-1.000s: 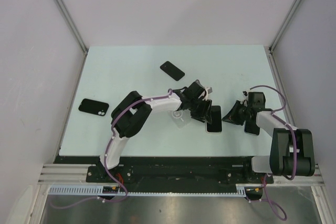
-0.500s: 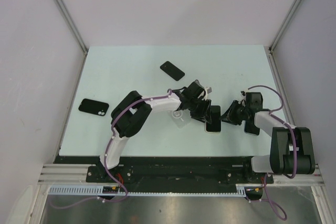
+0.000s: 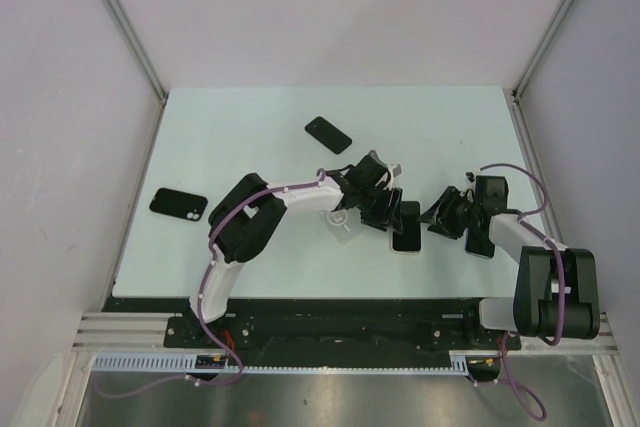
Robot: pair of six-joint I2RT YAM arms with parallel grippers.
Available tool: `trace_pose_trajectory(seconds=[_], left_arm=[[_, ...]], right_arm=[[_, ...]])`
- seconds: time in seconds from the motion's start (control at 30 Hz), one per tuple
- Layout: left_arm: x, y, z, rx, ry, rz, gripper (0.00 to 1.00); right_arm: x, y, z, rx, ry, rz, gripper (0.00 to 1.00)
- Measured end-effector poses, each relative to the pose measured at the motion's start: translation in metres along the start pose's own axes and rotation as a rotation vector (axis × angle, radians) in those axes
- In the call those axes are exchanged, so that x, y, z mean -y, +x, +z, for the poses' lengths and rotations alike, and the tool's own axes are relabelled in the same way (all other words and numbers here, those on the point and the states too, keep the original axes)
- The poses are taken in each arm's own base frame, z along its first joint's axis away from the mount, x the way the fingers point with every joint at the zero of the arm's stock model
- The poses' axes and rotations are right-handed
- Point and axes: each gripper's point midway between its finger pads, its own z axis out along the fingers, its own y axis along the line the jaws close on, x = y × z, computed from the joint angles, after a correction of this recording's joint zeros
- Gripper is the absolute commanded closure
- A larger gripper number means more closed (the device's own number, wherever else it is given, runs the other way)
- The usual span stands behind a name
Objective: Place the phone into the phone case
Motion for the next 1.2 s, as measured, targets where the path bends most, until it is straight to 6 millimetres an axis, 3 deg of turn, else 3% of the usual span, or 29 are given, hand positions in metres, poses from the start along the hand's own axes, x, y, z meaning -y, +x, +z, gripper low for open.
trace_pose_trajectory(seconds=[0.43,0.77,1.2], left_arm=[[-0.002,0.001,0.001,0.003,0.006,-0.008,0.50],[-0.001,0.001,0.002,0.005,0.027,-0.010,0.53],[-0.009,0.002,-0.001,-0.016,0.101,-0.093,0.63]], right_arm=[[0.011,0.012,0.012,-0.049,0.001,0.028,0.50],[-0.004,0.027,0.014,-0.076,-0.148,0.056,0.45],[-0.019,0.027,0.009,-0.092,-0.278,0.056,0.52]])
